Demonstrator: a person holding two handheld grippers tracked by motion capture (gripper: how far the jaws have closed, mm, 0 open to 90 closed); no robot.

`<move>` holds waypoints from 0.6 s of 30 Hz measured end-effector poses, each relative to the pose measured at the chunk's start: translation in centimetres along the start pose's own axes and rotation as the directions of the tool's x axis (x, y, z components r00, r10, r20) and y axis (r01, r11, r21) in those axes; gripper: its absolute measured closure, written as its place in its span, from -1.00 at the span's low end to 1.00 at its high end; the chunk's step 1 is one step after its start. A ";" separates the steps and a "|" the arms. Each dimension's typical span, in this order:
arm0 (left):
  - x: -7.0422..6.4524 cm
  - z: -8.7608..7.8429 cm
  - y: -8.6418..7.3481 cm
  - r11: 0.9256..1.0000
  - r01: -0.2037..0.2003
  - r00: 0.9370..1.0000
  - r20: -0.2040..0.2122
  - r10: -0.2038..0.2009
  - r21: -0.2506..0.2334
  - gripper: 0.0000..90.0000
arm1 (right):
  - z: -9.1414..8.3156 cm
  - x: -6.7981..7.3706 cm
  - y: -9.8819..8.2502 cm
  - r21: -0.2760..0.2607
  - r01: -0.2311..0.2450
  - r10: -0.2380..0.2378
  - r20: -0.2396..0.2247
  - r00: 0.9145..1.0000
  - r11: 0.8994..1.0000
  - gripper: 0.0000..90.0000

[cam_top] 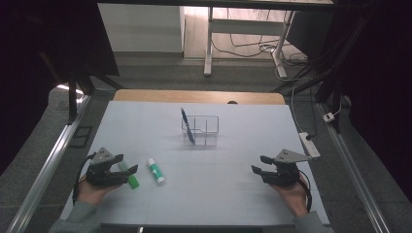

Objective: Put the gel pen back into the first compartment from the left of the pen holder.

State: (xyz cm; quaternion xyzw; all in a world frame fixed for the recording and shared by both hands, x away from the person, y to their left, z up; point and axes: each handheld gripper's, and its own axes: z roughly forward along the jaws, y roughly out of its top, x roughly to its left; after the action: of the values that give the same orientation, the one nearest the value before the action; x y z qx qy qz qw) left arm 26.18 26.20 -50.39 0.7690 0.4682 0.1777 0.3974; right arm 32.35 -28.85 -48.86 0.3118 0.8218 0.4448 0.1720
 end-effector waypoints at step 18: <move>1.2 -0.5 0.6 0.999 -0.001 1.000 -0.029 0.002 0.046 -0.41 | -0.2 -0.3 -0.6 0.032 0.032 -0.031 -0.002 1.000 0.999 -0.04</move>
State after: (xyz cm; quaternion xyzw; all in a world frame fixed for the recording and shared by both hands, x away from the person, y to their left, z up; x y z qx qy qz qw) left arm 26.83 27.36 -49.70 0.7755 0.4773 0.1785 0.3727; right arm 32.30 -29.41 -49.23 0.3012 0.8338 0.4289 0.1732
